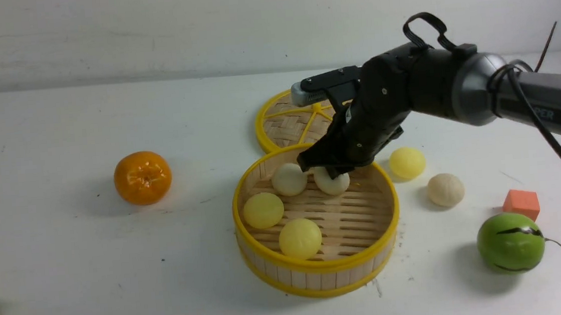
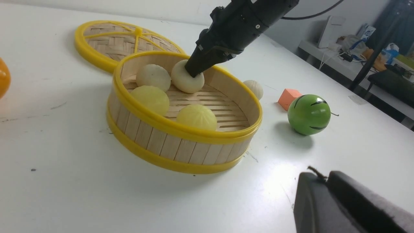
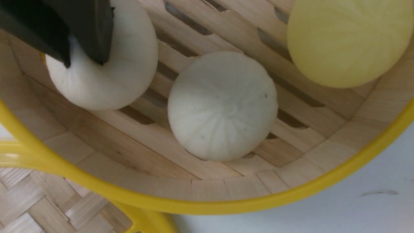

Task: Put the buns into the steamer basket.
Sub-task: Use the right arm to put the steamed stuffed bun into the steamer, then use the right arm to grab a steamed stuffed bun

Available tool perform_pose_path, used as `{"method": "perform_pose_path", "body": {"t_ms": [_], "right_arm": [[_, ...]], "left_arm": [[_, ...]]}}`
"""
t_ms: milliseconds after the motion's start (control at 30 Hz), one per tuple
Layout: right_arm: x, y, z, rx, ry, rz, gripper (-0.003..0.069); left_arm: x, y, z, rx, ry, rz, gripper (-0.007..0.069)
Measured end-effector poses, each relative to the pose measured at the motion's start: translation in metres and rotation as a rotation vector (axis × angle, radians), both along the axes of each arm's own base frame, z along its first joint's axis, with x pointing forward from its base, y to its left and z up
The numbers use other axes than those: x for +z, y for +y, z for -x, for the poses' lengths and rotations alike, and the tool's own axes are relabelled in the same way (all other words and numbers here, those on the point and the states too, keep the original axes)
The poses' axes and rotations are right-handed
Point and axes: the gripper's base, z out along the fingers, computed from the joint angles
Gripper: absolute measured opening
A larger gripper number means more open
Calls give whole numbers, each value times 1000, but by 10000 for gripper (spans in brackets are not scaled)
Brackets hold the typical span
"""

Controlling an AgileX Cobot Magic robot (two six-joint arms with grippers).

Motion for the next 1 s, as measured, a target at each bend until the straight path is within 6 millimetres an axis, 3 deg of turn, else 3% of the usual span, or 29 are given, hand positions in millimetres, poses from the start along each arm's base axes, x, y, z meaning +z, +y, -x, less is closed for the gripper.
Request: {"method": "perform_pose_path", "body": {"t_ms": [133,200,267,400,433,467,533,633,733,833,1000], "right_arm": [[-1,0,0,-5,9,-1,192],[4,0,2,-10,11,-14,289],[17,-1,6,-12,3,-25,373],[50,-9,16,-10,-26,-32,444],[74,-22,24,-17,-44,0,460],[76,-25,25,-18,-42,13,461],[91,-55,27,-94,-15,78,453],[78,-102,24,-243,100,148,427],[49,-134,22,-335,208,169,400],[27,-148,14,-378,241,113,378],[9,-149,2,-355,252,4,369]], "left_arm": [[0,0,0,0,0,0,52],[0,0,0,0,0,0,57],[0,0,0,0,0,0,59],[0,0,0,0,0,0,62],[0,0,0,0,0,0,65],[0,0,0,0,0,0,65],[0,0,0,0,0,0,69],[0,0,0,0,0,0,73],[0,0,0,0,0,0,75],[0,0,0,0,0,0,78],[0,0,0,0,0,0,83]]}}
